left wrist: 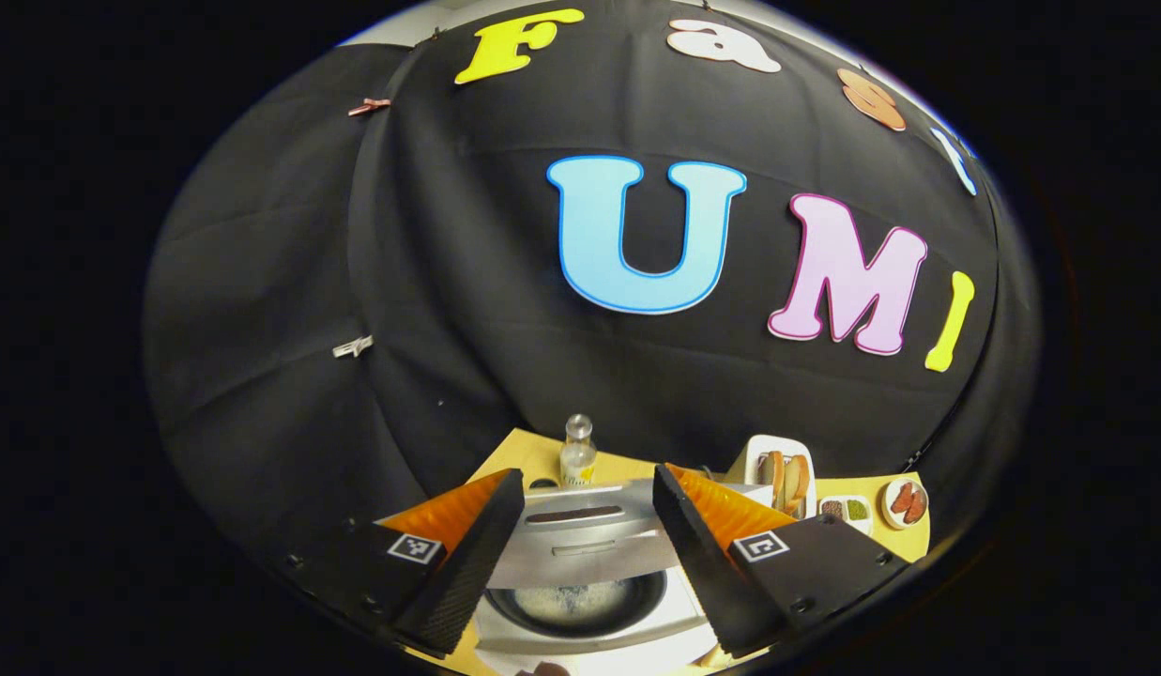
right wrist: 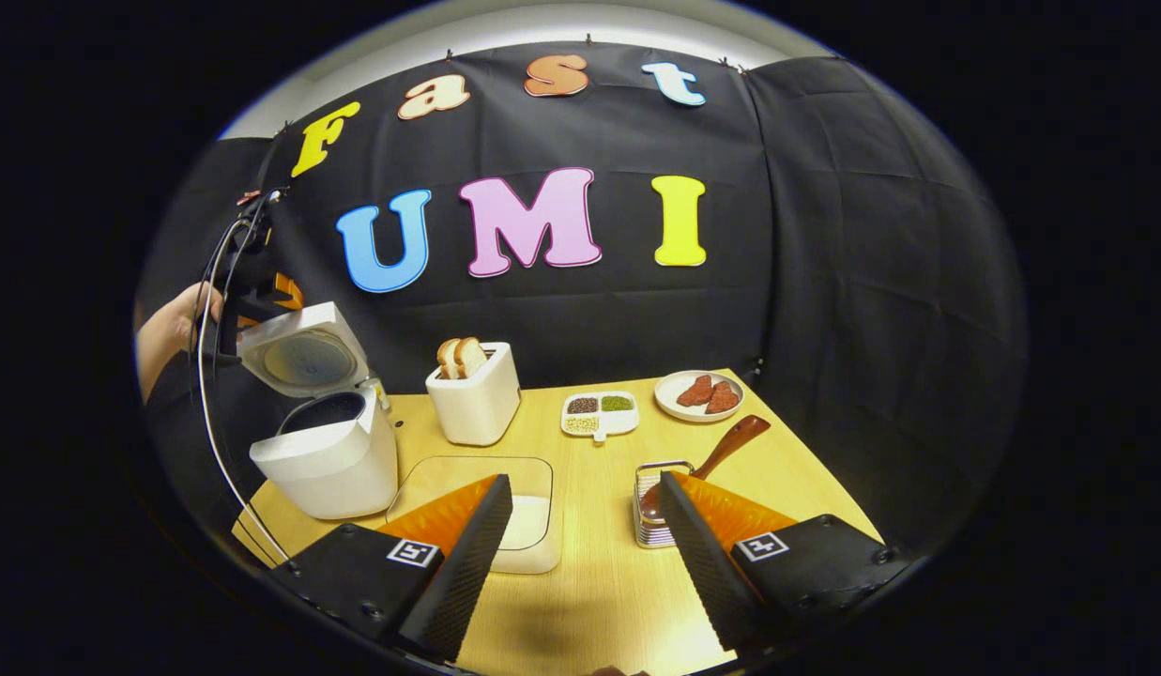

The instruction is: Close the left gripper, press the button to open the rice cooker; take a wooden spoon from the chopstick holder with the right hand, scoop a spoonful of rice and pour it into the rice cooker, then put the wooden spoon back into the chopstick holder.

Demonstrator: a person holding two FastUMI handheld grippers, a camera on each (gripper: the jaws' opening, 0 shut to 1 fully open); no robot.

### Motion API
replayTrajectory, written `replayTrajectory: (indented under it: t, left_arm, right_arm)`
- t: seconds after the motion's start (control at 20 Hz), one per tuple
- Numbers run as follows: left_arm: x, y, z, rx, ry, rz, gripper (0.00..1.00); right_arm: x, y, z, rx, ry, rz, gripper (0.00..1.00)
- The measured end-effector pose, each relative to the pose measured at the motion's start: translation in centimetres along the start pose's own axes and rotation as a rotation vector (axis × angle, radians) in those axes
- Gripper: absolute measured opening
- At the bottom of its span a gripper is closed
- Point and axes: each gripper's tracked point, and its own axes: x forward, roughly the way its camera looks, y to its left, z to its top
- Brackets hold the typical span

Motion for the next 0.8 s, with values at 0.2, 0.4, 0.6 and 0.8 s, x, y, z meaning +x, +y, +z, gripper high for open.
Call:
replayTrajectory:
  t: [0.2,0.4,0.6,0.8]
  left_arm:
    - [-1.3,-0.5,-5.1,0.0,0.014,0.039,0.97]
    - [-1.3,-0.9,-9.4,0.019,0.049,0.051,0.98]
    - [-1.0,-0.9,-12.5,0.029,0.056,0.055,0.98]
    - [-0.4,-0.9,-16.3,0.056,0.106,0.061,0.99]
  right_arm:
    - [0.5,0.5,-1.1,0.0,0.045,0.059,0.98]
    - [0.5,0.3,-1.3,-0.022,0.058,0.09,0.99]
    - [0.1,-0.9,-1.8,-0.036,0.069,0.091,0.99]
    - [-0.1,-2.3,-2.1,-0.029,0.077,0.076,0.99]
